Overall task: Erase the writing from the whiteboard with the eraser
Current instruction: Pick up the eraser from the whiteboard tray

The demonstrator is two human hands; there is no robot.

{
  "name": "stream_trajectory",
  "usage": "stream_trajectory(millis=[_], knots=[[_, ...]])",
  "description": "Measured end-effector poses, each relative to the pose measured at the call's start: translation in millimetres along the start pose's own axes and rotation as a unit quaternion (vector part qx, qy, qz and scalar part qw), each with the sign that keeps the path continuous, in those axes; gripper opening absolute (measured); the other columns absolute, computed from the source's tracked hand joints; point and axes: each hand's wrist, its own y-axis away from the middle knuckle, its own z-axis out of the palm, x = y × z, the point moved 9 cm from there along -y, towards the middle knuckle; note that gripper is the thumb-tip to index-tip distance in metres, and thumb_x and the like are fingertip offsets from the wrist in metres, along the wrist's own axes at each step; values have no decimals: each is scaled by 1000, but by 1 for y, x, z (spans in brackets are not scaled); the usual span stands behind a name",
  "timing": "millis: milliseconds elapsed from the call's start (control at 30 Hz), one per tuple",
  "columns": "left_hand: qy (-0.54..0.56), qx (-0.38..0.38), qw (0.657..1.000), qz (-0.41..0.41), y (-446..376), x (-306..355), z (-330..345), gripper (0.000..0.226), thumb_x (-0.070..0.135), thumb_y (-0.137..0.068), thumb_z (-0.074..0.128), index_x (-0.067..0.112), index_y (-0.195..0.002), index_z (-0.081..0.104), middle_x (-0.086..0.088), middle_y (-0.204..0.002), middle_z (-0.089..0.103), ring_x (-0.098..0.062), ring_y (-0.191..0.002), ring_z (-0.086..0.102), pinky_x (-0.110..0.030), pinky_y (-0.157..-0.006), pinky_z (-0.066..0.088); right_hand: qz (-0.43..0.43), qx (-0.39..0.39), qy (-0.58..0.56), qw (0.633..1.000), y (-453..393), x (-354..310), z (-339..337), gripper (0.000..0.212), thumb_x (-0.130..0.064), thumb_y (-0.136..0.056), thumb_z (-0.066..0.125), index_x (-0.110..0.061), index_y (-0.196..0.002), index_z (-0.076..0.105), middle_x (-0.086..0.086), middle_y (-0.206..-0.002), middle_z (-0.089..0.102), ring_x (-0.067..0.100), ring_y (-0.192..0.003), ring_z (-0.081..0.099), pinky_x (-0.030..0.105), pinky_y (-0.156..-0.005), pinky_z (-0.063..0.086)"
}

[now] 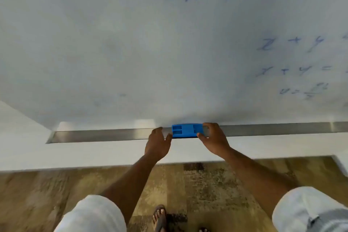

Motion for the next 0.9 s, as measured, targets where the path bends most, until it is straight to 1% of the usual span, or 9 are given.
stream_trajectory(millis=[133,233,300,400,500,567,667,800,900], knots=[[37,-25,999,7,-27,-5,9,57,36,-114,51,2,-160,45,-16,-161,52,-31,-150,47,-36,-121,37,91,18,-34,995,-14,8,9,42,-38,-93,71,-12,-124,59,0,-109,59,19,-97,59,23,-77,44],[100,-35,994,-34,-38,-3,20,38,29,-114,52,2,-138,64,-14,-129,67,-27,-122,65,-25,-86,49,158,16,-82,984,-18,19,21,34,-36,-93,71,-8,-107,60,5,-93,66,22,-85,64,22,-56,39],[140,-55,986,-67,-44,-5,31,34,27,-113,53,2,-129,69,-11,-113,70,-18,-92,65,-21,-66,45,190,34,-93,977,-16,21,26,34,-36,-93,70,-6,-109,63,7,-91,69,24,-84,66,23,-54,38],[185,-54,975,-106,-49,-7,38,33,26,-112,55,0,-123,72,-4,-93,65,-12,-71,54,-22,-56,39,186,42,-89,978,-13,14,34,28,-32,-92,70,-12,-111,66,1,-95,69,19,-88,66,18,-57,39],[184,-57,974,-116,-55,-9,37,36,28,-111,58,-2,-126,71,-11,-104,67,-18,-80,57,-26,-61,41,188,33,-105,976,-11,9,37,28,-20,-86,76,-17,-111,65,-4,-95,65,18,-92,67,13,-60,43],[167,-65,978,-110,-58,-9,37,38,29,-111,59,-4,-127,70,-18,-114,69,-21,-85,58,-25,-63,42,198,35,-134,970,-10,8,37,29,-14,-84,77,-15,-110,65,-1,-98,68,20,-92,68,20,-67,54],[154,-63,982,-93,-59,-6,33,37,28,-112,58,-3,-130,67,-12,-109,65,-15,-78,56,-18,-54,40,201,60,-165,964,-7,6,32,23,-11,-85,78,-10,-106,69,7,-100,73,21,-89,71,29,-72,61],[202,-33,975,-82,-51,3,22,35,17,-111,58,3,-143,55,-14,-131,62,-21,-107,62,-29,-87,58,191,78,-183,961,2,5,27,22,-13,-89,75,-10,-110,70,5,-99,72,17,-86,68,15,-63,48],[219,9,973,-77,-36,8,8,31,14,-110,61,4,-139,55,-17,-134,61,-24,-113,64,-36,-98,61,163,85,-224,957,14,-1,24,22,-13,-89,76,-14,-109,68,0,-95,72,13,-86,68,13,-67,49]])
